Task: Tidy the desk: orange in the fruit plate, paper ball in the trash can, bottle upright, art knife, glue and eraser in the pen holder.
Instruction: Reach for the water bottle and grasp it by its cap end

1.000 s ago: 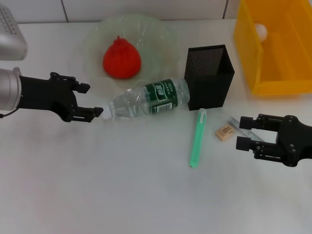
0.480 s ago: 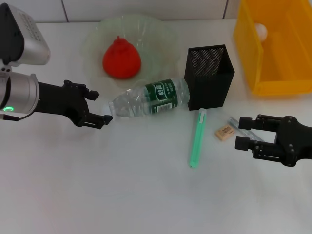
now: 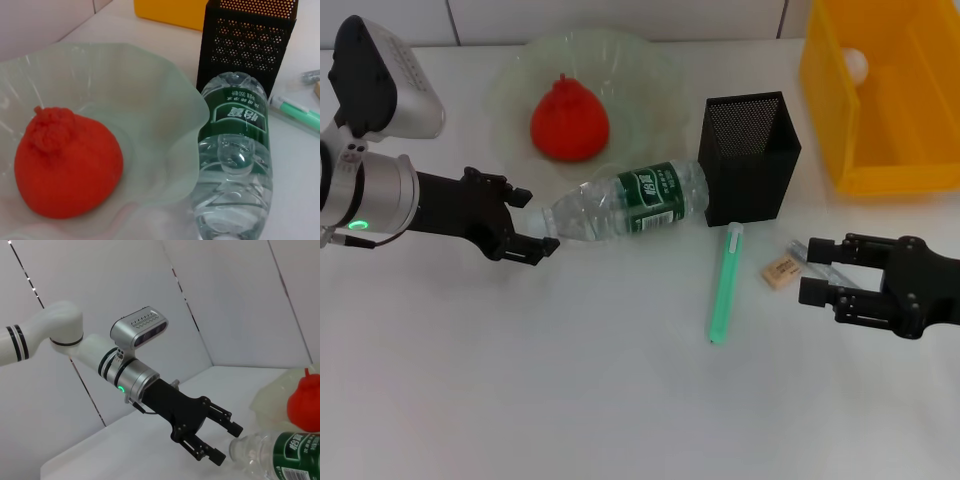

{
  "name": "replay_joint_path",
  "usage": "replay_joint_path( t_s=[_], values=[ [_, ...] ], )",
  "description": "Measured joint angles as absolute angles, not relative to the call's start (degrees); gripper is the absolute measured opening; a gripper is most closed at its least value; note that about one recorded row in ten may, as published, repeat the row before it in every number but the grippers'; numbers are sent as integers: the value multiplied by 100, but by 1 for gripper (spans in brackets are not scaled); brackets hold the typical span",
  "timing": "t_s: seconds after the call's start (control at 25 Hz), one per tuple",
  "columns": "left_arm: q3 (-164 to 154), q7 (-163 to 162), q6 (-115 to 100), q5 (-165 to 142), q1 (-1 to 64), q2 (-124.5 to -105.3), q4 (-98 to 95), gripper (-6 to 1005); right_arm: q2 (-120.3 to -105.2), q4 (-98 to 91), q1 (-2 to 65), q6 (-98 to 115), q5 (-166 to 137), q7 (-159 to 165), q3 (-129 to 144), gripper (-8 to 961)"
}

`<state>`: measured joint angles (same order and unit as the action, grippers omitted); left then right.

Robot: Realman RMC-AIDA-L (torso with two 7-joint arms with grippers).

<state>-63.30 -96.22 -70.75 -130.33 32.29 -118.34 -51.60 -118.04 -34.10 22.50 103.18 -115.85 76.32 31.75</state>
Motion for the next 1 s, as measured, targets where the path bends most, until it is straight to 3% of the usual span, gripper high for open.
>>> replay_joint_path(
  t_s=[0.64, 0.88, 1.0],
  values=[
    [-6400, -9580, -6862, -13035, 3260, -11842, -4927, 707, -11804, -3410, 2259, 10264, -11585, 7631, 3181, 640],
    [-6407, -9533, -6847, -13027, 3259, -11843, -4904, 510, -11804, -3408, 2259, 10228, -11584, 7633, 3185, 641],
    [-6407, -9504, -6848, -12996, 3234, -11845, -4904, 477, -11796, -3321, 2260, 10200, -11583, 7633, 3189, 641]
  ],
)
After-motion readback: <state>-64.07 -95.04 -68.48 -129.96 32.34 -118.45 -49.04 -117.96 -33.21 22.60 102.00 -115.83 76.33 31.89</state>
